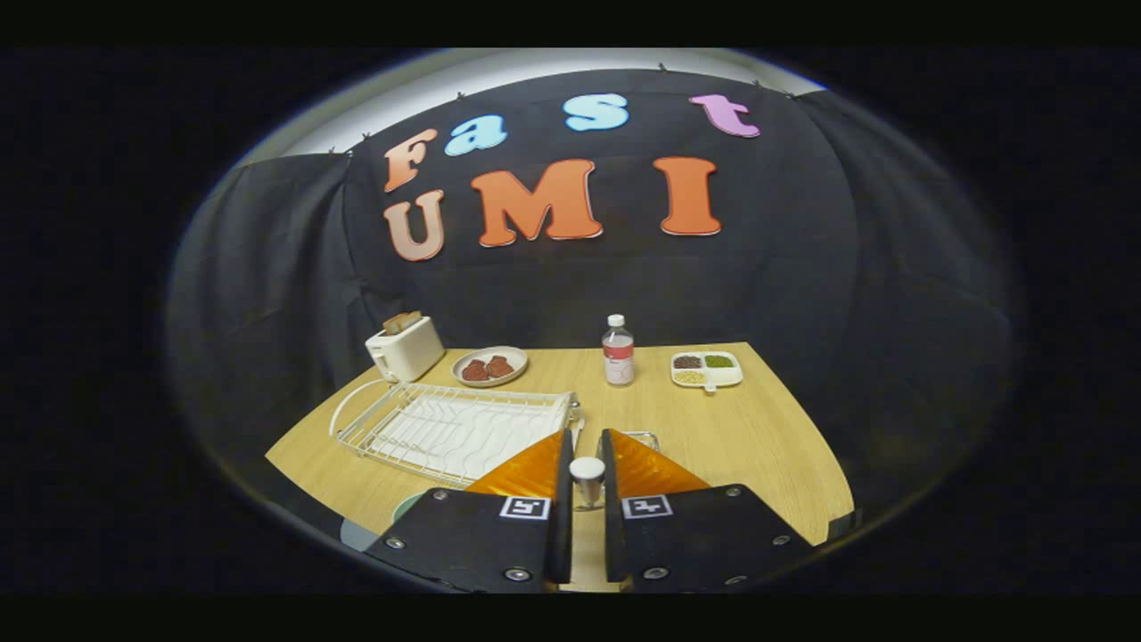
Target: Take the plate from the dish rack, then take the spoon from the basket and place it into the plate.
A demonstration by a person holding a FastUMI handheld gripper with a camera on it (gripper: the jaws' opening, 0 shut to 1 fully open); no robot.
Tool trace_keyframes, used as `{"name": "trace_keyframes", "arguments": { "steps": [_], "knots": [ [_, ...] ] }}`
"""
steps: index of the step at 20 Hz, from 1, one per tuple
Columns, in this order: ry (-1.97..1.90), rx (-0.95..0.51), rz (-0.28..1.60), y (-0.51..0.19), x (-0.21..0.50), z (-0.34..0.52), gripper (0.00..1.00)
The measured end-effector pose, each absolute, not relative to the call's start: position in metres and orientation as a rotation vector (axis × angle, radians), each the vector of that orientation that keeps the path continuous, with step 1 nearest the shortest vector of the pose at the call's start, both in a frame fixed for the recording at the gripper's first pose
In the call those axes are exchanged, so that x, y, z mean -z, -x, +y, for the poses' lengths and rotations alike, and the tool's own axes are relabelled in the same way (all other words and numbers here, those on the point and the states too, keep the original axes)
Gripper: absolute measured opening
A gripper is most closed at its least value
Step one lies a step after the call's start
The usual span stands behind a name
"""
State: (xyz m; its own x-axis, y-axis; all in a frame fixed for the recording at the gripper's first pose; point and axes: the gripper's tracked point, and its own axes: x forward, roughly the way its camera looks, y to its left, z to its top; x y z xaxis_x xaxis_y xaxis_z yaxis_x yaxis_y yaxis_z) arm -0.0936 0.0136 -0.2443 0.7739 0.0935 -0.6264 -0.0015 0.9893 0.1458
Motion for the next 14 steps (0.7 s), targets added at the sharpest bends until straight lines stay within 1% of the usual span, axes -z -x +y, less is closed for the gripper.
{"name": "trace_keyframes", "arguments": {
  "steps": [10, 14],
  "knots": [
    [-0.182, -0.315, 0.779, 0.113, 0.278, 0.111, 0.15],
    [-0.174, -0.386, 0.842, 0.122, 0.301, 0.136, 0.15]
  ]
}}
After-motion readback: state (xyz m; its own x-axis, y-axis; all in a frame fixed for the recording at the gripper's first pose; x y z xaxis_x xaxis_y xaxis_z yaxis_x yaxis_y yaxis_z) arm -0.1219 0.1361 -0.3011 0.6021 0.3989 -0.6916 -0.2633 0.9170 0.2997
